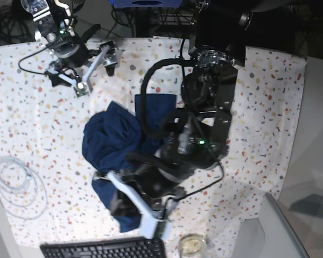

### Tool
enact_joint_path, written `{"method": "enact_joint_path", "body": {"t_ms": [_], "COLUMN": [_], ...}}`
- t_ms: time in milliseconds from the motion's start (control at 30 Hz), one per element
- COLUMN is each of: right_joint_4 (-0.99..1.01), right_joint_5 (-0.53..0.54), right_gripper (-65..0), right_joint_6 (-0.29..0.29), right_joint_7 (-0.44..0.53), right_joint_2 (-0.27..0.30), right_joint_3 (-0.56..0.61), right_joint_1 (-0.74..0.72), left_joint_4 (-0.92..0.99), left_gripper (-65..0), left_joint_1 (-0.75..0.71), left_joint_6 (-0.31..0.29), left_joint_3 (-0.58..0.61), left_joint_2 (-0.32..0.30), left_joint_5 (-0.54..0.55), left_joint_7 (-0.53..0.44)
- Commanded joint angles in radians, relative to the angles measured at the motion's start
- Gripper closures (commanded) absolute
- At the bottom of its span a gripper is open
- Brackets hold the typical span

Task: Layout the t-shirt on the table in an organized manner, then fold the t-shirt properly
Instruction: 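Lift the shirt with both grippers and drag it across the cloth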

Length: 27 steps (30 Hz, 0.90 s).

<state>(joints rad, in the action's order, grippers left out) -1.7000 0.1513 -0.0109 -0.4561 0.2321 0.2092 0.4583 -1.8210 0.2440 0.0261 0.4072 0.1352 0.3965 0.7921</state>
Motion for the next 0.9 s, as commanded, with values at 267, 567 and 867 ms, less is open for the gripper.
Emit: {"method": "enact_joint_path", "body": {"t_ms": [267,567,867], "right_joint_4": [-0.019,-0.018,-0.019], "right_joint_5": [-0.008,-0.008,-0.008], "right_gripper": [-55.1,-55.8,-55.8], "right_joint_6": [-0.007,-0.002,-0.002], "right_joint_7": [0.024,0.024,0.024], "right_joint_2": [-0.047,-0.142,-0.161], "right_joint_3": [-0.354,-0.534,-0.538], "right_joint_1": [0.115,0.122,0.122], "left_joint_4": [0.14,0.384,0.387], "left_gripper": [0.0,0.0,-65.0], "left_joint_1": [0.166,0.182,0.143], "left_joint_6": [-0.015,-0.015,-0.021], "left_joint_3": [0.58,0.717,0.726], "left_joint_2": [0.022,0.022,0.022], "left_joint_5": [0.255,0.255,0.256], "left_joint_7": [-0.38,-0.434,-0.432]}}
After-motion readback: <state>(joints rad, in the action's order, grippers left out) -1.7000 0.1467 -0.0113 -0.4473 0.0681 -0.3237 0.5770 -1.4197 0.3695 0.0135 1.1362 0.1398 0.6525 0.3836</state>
